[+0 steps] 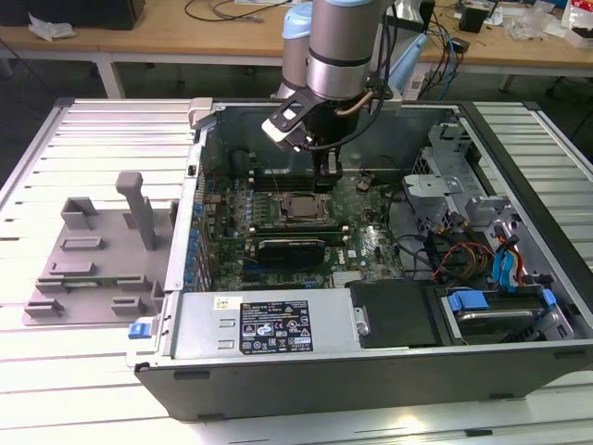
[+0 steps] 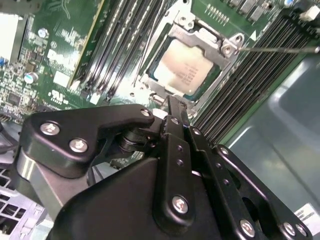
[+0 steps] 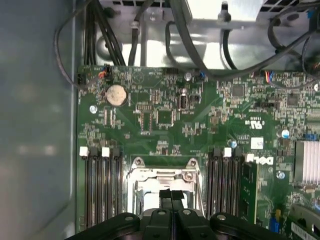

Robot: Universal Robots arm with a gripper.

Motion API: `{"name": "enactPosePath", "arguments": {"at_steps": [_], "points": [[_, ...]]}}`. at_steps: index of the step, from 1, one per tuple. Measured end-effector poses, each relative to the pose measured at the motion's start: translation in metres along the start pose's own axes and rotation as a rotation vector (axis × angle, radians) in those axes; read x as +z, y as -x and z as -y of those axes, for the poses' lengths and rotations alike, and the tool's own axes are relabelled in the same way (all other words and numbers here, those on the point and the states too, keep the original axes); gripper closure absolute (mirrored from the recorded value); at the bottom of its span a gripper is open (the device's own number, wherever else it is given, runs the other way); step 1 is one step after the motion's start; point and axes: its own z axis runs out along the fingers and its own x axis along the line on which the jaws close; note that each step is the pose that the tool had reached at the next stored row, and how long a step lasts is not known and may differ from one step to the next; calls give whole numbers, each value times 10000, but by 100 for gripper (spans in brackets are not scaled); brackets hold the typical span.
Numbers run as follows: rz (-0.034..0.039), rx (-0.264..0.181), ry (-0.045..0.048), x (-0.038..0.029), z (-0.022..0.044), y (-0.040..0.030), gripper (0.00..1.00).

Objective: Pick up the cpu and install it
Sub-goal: 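Close the cpu cover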

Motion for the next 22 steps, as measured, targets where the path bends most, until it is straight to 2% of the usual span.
{"name": "enactPosePath", "arguments": {"at_steps": [5,18,21,22], "points": [[3,0,-2,6,56,0,89],[3,2,-1,6,66,0,89],[3,0,10,7,134,-1,89],[8,-1,10,7,135,-1,89]]}}
